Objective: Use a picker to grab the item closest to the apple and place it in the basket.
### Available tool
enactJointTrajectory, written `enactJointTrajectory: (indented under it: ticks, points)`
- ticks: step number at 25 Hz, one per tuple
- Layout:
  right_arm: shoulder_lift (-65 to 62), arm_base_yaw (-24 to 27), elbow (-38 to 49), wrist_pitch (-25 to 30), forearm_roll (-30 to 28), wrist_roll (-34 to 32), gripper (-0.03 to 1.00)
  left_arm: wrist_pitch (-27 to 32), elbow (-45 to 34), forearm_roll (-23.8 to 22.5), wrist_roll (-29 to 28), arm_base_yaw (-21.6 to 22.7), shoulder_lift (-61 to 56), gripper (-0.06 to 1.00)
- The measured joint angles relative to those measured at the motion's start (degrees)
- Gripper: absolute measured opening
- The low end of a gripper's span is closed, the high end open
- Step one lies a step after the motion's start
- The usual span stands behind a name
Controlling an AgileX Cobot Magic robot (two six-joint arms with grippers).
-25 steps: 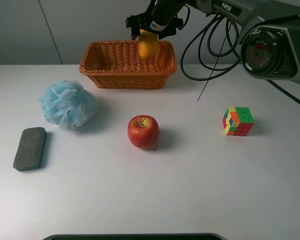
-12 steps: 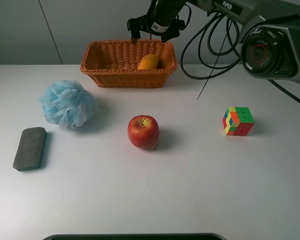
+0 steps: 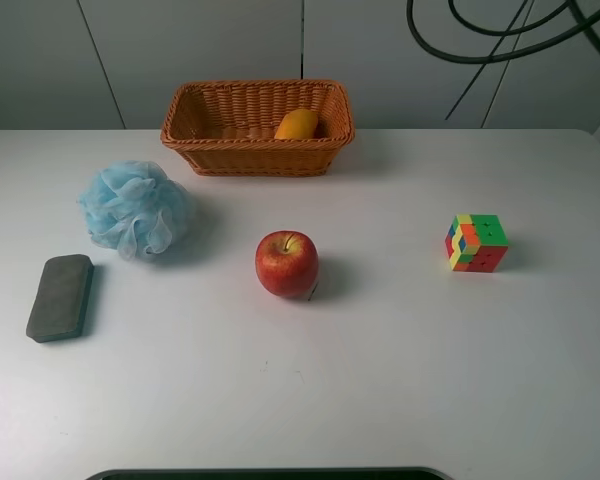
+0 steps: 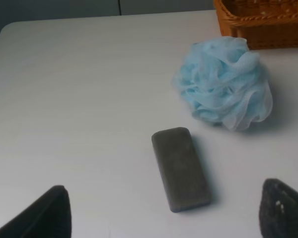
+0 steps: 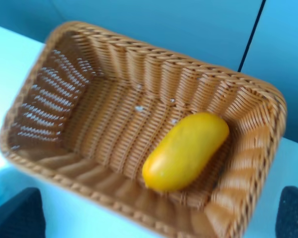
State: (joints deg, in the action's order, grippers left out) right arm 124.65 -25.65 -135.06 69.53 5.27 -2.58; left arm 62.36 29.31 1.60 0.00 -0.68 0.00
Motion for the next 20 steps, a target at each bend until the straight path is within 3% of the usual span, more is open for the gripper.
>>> enactJointTrajectory:
  ticks: [3, 13, 20]
  points:
    - [-9.0, 0.0, 10.5, 0.0, -0.6, 0.3, 0.7, 0.0, 0.0, 0.0, 0.0, 0.0, 0.0, 0.73]
    - [-51.8, 0.0, 58.4, 0.5, -1.8, 1.6, 0.7, 0.0, 0.0, 0.0, 0.0, 0.0, 0.0, 0.73]
    - [-75.6, 0.0, 78.4, 0.7, -1.1, 1.7, 0.7, 0.0, 0.0, 0.0, 0.0, 0.0, 0.0, 0.73]
